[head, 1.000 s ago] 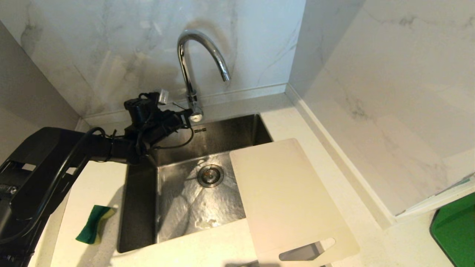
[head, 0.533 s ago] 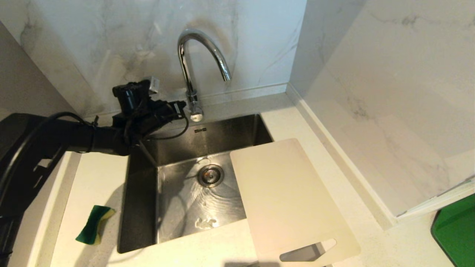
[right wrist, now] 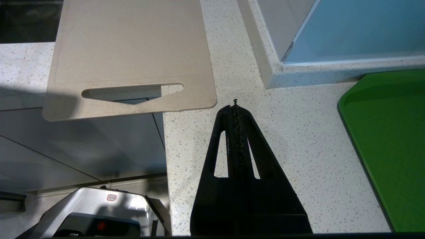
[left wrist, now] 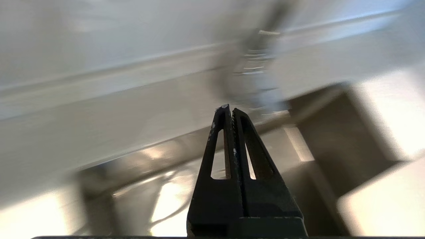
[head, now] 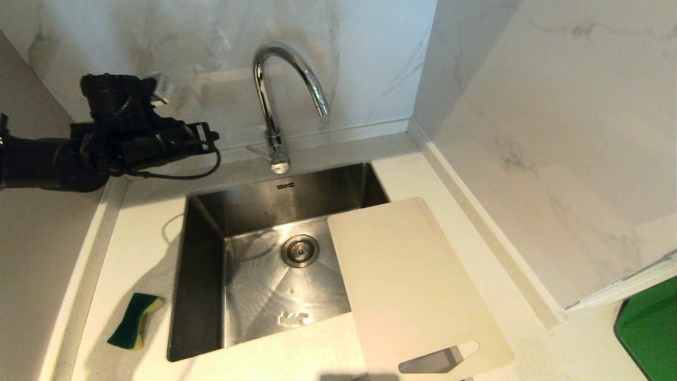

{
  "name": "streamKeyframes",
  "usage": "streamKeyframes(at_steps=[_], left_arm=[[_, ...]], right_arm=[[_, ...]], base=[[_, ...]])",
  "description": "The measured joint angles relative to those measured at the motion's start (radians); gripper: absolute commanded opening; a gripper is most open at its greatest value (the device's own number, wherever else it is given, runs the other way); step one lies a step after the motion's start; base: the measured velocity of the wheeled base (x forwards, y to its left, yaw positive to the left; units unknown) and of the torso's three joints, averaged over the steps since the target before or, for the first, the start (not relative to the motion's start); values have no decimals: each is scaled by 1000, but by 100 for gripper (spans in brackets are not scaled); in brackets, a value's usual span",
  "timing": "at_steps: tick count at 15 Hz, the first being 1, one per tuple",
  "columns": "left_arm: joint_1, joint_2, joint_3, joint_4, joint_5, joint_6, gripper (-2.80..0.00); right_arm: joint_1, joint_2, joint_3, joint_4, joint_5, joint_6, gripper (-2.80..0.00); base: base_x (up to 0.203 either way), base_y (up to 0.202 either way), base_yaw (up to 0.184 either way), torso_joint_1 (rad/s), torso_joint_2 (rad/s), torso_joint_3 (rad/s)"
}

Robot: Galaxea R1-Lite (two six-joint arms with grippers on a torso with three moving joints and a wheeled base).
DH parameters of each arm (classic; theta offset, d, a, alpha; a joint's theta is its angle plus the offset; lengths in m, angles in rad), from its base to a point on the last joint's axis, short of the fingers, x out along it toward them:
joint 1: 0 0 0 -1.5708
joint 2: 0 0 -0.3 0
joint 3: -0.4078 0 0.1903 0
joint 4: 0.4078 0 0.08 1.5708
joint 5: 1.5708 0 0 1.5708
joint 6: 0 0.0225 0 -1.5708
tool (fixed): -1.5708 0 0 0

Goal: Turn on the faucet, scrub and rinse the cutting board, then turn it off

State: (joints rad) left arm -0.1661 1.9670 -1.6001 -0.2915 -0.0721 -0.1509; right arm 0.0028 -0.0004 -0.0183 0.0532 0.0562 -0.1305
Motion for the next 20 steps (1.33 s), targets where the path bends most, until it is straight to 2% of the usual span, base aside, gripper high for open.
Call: streamKeyframes(at_steps=[4,11,15,20], left_arm=[[119,-159,197,8,6,75,-280],[283,-494,579,8,-4,89,-280],[320,-740,807,9,-29,90,-280],[326,-1069,1123,21,-41,95,-280]], right_arm=[[0,0,0,-4,0,1,-280],[0,0,2,-4,0,3,-280],[0,0,2,-9,0,3,-280],[0,0,10,-29,1,5,-280]], base=[[0,0,0,0,0,0],[0,0,0,0,0,0],[0,0,0,0,0,0],[0,0,0,0,0,0]])
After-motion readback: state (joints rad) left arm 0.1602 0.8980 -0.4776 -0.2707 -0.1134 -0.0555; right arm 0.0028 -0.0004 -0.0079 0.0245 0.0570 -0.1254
